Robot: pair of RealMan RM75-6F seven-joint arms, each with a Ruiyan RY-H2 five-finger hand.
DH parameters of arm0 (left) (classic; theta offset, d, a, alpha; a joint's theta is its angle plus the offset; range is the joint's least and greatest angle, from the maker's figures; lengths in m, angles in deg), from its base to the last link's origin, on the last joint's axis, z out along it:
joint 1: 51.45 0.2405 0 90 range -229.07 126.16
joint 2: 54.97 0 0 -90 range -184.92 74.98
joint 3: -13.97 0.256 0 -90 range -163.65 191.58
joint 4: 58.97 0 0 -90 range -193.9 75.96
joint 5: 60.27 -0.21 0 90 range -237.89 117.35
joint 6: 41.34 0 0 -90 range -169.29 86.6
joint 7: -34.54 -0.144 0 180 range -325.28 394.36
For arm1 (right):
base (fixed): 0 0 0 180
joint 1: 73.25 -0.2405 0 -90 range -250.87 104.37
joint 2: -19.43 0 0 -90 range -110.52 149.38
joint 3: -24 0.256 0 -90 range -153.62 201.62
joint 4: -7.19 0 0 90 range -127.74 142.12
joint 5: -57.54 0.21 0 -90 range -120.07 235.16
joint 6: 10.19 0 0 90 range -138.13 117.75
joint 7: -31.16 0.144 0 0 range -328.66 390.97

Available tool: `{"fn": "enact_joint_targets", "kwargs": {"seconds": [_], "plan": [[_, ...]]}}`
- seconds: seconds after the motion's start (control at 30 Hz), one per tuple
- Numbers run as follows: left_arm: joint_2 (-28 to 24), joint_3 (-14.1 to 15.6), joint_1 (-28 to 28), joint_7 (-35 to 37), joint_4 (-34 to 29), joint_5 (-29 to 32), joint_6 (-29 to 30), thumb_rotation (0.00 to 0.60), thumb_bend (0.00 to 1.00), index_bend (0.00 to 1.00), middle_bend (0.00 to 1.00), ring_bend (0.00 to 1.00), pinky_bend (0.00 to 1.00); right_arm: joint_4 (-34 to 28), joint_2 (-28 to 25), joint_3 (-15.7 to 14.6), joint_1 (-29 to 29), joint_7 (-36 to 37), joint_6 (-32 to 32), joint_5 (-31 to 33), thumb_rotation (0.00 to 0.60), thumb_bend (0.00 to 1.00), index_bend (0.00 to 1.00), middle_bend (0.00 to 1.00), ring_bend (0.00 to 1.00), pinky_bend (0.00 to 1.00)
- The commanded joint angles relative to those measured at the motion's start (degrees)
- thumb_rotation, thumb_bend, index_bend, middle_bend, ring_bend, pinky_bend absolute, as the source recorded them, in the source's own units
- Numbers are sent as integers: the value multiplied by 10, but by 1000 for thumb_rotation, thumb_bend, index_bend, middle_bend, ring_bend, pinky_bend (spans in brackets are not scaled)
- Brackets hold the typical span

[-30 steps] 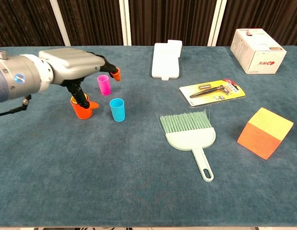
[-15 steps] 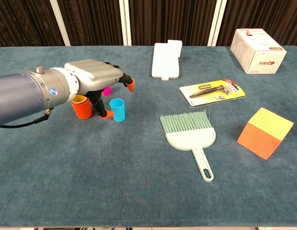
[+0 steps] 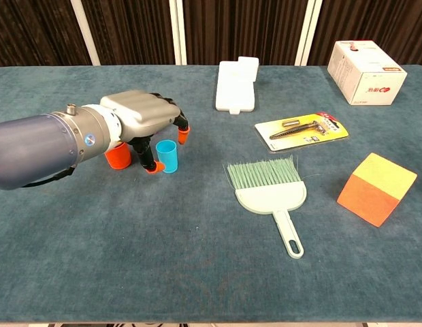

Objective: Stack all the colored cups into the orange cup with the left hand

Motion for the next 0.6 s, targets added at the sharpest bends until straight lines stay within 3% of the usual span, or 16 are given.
{"fn": "enact_joint_targets", "kwargs": {"seconds": [0.03, 0.6], "plan": [[2, 1, -1, -2, 3, 1, 2, 600, 257, 377, 156, 0, 0, 0, 0, 0, 0, 0, 0, 0, 600, 343, 89, 46, 86, 36], [8, -2, 0, -1, 15, 1, 8, 600, 287, 426, 180, 0, 0, 1, 1, -1, -1, -1, -3, 0, 600, 344, 89, 46, 86, 36]]}}
